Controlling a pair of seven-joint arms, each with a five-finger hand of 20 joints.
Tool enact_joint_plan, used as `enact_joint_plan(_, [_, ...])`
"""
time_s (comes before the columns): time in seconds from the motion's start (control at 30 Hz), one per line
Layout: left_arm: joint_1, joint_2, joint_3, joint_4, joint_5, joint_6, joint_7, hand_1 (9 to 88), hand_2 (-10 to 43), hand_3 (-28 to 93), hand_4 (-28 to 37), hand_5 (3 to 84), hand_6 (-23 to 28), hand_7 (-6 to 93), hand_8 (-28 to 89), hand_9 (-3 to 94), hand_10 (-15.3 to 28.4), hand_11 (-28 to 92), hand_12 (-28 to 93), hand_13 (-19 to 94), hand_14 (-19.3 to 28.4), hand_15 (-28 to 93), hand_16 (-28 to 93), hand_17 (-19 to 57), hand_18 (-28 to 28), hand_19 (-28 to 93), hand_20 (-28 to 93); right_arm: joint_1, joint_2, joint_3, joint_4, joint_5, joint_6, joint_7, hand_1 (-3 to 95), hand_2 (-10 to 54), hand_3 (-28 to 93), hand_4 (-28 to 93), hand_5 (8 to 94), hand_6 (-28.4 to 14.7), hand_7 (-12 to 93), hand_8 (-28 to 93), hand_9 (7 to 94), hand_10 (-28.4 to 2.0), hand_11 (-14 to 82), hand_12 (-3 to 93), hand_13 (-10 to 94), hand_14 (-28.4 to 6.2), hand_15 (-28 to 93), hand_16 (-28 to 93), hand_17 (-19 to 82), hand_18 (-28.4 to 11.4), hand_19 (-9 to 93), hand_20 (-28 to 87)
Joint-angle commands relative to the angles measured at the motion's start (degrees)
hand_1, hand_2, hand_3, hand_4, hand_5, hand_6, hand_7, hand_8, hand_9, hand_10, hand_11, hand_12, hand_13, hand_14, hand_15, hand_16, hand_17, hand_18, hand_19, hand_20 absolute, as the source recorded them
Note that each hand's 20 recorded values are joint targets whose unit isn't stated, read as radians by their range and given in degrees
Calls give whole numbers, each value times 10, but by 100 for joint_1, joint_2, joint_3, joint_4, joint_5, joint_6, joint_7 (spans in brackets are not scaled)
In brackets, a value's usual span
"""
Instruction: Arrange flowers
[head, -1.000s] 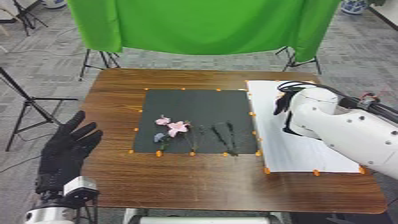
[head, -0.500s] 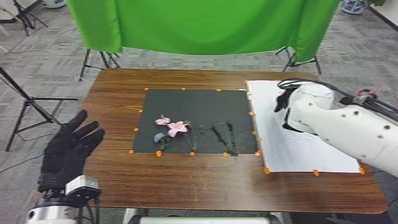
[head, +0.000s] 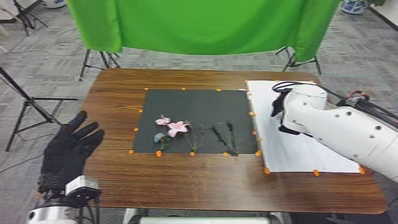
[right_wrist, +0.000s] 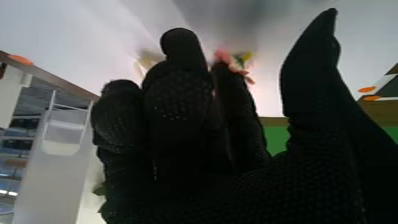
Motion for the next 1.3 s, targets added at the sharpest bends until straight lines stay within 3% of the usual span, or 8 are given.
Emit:
enact_joint_plan(0.03, [-72,-103,35,24,103,-101,-146,286,69,643,-230,371,94,111,-83,323,190,299,113,218,258,581,-122,-87,235,472,94,102,54,-537,11,-358,684,-70,373,-2,723,-235,552,13,168,-123,700,-153,305,173,741,-91,713,153,570,-133,932,84])
enact_joint_plan(0.17, [-87,-144,40,28,130,-114,-190,286,70,643,-231,370,93,112,-83,323,189,299,114,218,257,581,-123,-87,235,472,94,143,39,-728,25,-571,1042,-147,388,9,711,-246,582,21,184,-131,720,-141,291,170,752,-85,678,145,577,-123,932,18])
enact_joint_plan(0.27, [-79,-136,48,26,111,-103,-174,286,70,643,-231,370,93,113,-84,323,189,300,114,219,258,580,-123,-87,235,472,93,225,61,-989,4,-820,1325,-175,469,-16,675,-273,646,17,204,-48,756,-112,292,172,779,-65,642,142,589,-111,932,-19])
enact_joint_plan(0.47, [-43,-160,47,23,113,-93,-174,284,71,644,-232,370,94,112,-84,323,189,300,113,218,257,580,-123,-87,235,472,93,274,123,-1207,-66,-1084,1624,-259,563,-39,659,-280,753,24,221,-12,843,-78,202,262,813,-36,612,156,609,-89,932,-26])
enact_joint_plan(0.7, [-25,-122,56,30,97,-96,-120,283,72,643,-233,371,94,111,-83,323,189,302,113,218,258,581,-123,-87,235,472,93,506,194,-1458,-135,-1259,1967,-425,570,-49,671,-282,774,17,218,0,868,-74,181,274,818,-28,604,163,605,-83,932,-17])
enact_joint_plan(0.8, [-20,-126,42,22,113,-89,-171,283,72,642,-233,371,94,111,-83,323,189,302,113,218,258,581,-123,-87,235,472,93,555,252,-1500,-213,-1293,2121,-437,572,-51,676,-282,780,11,215,11,875,-75,181,275,817,-26,602,166,594,-87,932,8])
enact_joint_plan(0.9, [33,-96,35,7,87,-80,-98,284,73,640,-234,371,94,111,-83,323,189,302,112,218,258,581,-123,-88,235,472,94,631,279,-1525,-300,-1337,2261,-492,572,-52,681,-283,786,10,215,21,880,-77,188,272,817,-26,600,170,583,-94,932,41])
enact_joint_plan(1.3, [214,-134,-138,-72,84,-39,-96,282,72,643,-232,372,95,110,-83,324,189,302,113,218,258,581,-123,-87,235,472,93,581,97,-1171,-1084,-1463,2303,-998,566,-57,703,-283,789,8,216,25,883,-78,193,274,817,-26,604,173,570,-106,932,84])
